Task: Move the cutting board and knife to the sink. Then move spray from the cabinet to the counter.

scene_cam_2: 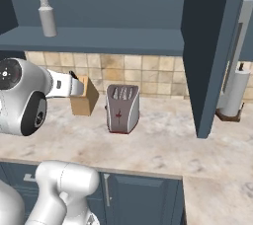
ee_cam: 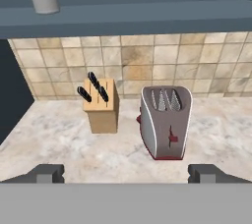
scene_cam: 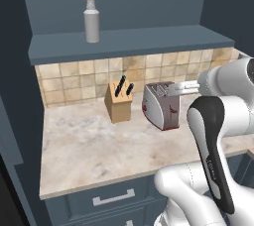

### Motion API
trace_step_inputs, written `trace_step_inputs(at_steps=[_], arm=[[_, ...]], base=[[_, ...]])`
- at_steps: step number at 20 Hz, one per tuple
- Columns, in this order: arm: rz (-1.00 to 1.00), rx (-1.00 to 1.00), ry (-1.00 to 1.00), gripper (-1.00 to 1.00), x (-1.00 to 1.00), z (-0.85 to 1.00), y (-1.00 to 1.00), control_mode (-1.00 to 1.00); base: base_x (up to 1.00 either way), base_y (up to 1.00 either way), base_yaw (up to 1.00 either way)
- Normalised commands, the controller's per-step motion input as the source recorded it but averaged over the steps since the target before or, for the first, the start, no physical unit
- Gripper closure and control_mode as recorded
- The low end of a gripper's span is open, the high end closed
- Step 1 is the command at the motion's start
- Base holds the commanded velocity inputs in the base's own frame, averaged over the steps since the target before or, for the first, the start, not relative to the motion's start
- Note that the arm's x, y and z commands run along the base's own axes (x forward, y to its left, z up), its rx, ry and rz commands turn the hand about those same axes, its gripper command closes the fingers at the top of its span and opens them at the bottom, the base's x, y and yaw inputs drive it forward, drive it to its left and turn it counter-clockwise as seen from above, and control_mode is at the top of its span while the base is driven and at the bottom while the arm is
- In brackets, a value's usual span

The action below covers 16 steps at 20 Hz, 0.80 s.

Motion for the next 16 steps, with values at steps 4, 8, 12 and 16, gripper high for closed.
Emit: trace_step_inputs(at_steps=[4, 8, 12, 16], arm=[[0.0, 0.0, 0.0, -1.0, 0.0, 0.0, 0.0, 1.0], [0.0, 0.0, 0.0, -1.0, 0.0, 0.0, 0.0, 1.0], [0.0, 0.0, 0.0, -1.0, 0.0, 0.0, 0.0, 1.0], [0.0, 0.0, 0.0, -1.0, 0.0, 0.0, 0.0, 1.0]], base=[[0.78, 0.22, -0.17], [0.42, 0.12, -0.15], [0.0, 0.0, 0.0], [0.0, 0.02, 0.0]])
